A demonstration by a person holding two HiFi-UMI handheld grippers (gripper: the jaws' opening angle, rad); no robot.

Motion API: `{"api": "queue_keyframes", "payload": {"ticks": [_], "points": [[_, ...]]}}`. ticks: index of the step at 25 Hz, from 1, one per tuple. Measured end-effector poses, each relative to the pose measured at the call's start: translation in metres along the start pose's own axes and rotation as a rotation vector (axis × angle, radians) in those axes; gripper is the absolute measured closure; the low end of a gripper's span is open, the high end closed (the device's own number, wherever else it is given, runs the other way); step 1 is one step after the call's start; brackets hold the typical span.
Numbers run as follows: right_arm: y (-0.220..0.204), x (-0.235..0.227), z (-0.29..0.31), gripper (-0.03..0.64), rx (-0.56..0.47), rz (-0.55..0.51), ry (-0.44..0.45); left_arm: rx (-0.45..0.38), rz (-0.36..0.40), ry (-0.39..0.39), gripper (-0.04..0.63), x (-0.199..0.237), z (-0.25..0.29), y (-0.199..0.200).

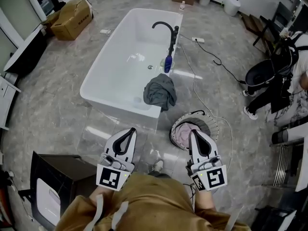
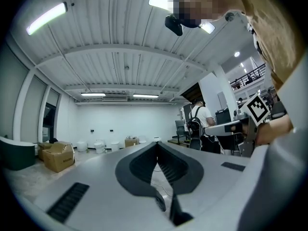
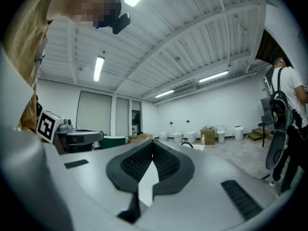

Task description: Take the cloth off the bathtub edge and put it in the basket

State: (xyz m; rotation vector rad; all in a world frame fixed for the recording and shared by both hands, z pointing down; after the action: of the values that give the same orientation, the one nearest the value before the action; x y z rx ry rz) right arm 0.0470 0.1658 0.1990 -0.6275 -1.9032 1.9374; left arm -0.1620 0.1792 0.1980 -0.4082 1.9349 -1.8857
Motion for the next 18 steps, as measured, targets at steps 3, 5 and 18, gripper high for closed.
{"api": "queue_keyframes", "payload": {"ticks": [3,5,18], "points": [[-0.001,-0.005,0.008,0.611,0.011,0.002,0.021,-0.005,0.001,0.022,0.589,0.004,0.007,0.001],[-0.002,-0.004,0.015,0.611,0.017,0.003,0.035,-0.006,0.005,0.031,0.589,0.008,0.009,0.0],[-0.002,0.019,0.083,0.611,0.075,-0.059,0.044,-0.011,-0.037,-0.007,0.589,0.068,0.043,-0.016]]}}
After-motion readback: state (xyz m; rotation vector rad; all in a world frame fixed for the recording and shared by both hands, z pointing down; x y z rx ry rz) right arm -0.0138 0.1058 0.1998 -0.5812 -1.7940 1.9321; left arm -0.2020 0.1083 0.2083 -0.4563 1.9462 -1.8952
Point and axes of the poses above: the fingertips, and each gripper's own axes: z forward along the fingers, x to its left, y out of its top, the point moved 3 cm from there along -z, backward along the fingers
